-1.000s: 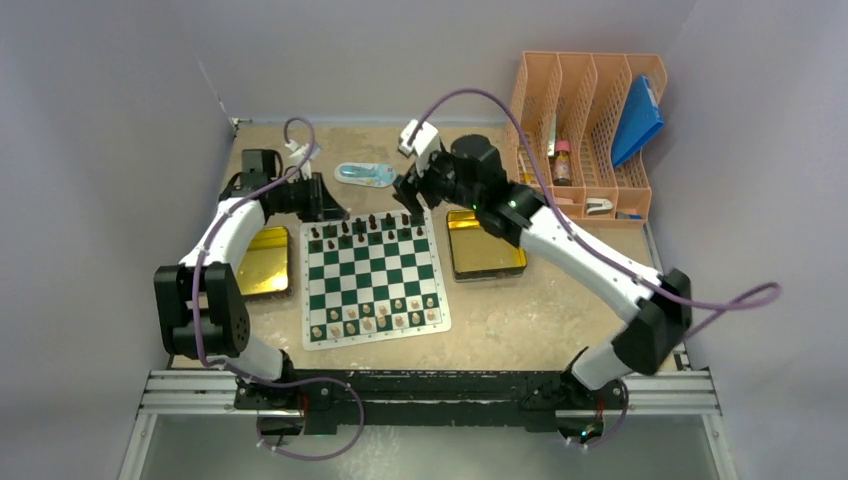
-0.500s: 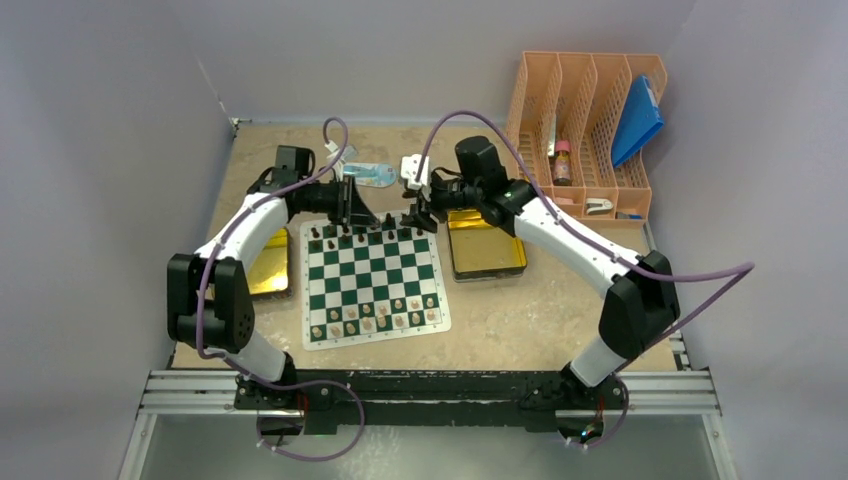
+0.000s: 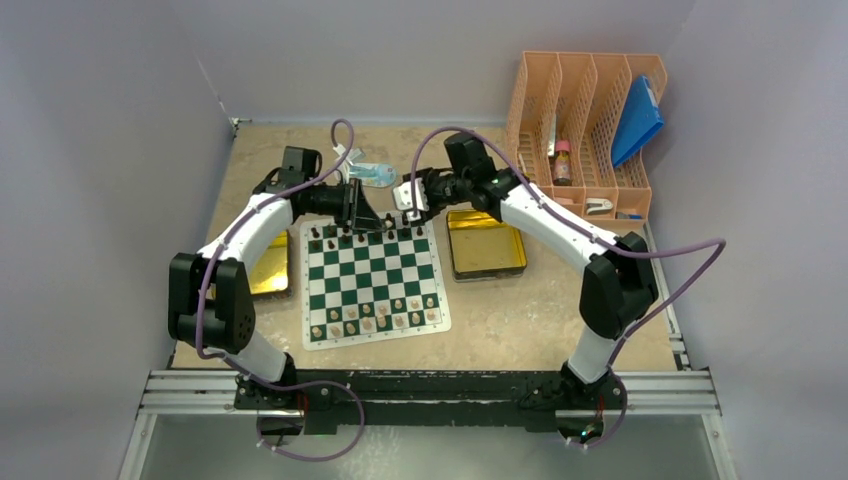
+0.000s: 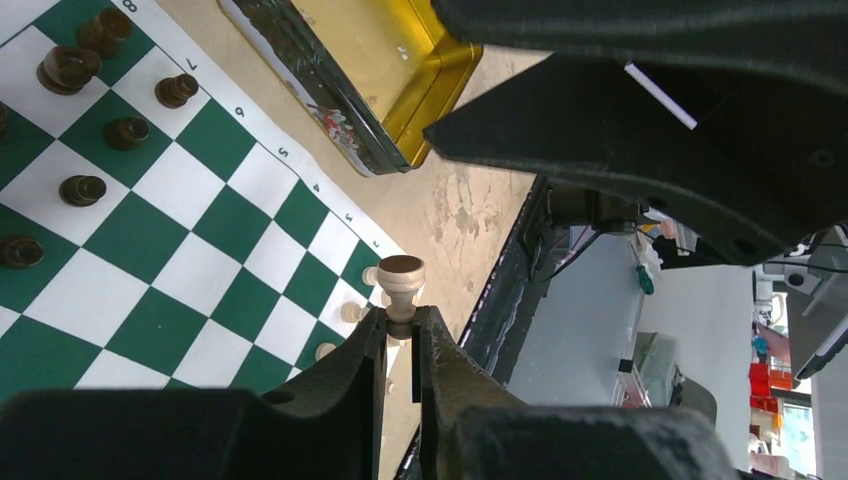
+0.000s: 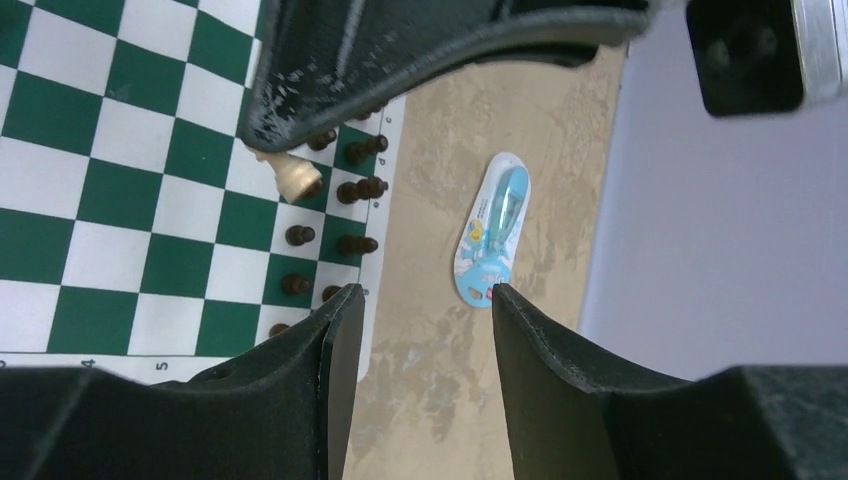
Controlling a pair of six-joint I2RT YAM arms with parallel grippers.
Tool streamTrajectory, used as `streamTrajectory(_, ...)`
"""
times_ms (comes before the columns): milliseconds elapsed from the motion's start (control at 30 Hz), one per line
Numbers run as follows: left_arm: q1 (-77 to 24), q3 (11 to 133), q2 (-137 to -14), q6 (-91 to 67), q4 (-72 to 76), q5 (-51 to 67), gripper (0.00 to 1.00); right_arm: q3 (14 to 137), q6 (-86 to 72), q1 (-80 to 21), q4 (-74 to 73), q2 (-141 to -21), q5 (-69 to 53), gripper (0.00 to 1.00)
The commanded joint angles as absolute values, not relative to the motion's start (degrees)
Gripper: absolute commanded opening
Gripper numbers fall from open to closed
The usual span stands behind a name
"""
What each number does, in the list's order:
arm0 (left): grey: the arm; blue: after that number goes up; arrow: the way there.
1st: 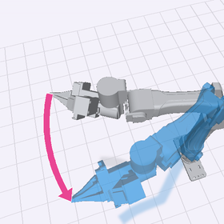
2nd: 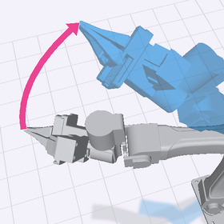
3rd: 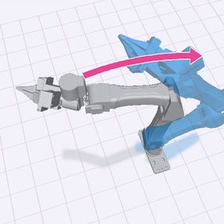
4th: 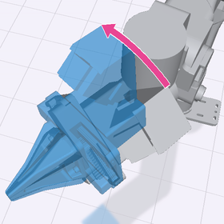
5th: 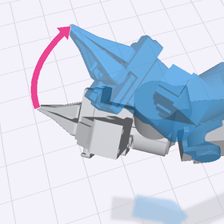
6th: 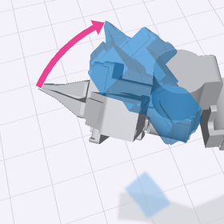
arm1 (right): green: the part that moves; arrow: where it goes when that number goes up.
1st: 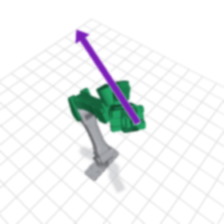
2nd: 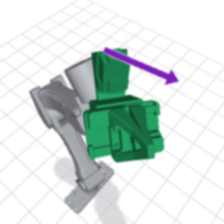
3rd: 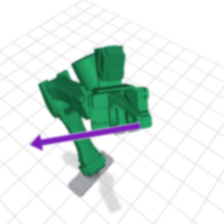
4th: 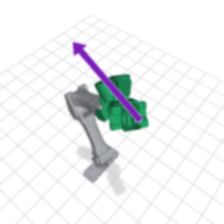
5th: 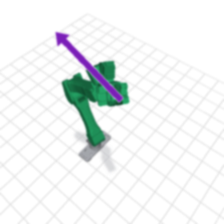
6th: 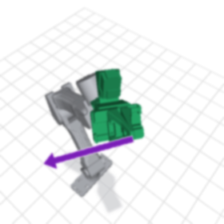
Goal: Set up the chess pieces on the board
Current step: Place the chess piece on the chessboard.
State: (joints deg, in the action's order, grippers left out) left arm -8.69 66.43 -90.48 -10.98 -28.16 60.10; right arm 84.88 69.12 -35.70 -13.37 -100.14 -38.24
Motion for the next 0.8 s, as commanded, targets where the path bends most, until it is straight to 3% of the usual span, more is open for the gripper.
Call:
streamTrajectory(0,-9.0,69.1,-89.0,-11.1,-27.4,63.2,0.0,88.0,76.0,-38.1,-15.4,-100.2,-37.7,0.53)
streamTrajectory(767,-9.1,70.2,-90.1,-11.1,-27.6,63.8,0.0,89.6,83.0,-44.2,-22.2,-100.8,-31.4,0.46)
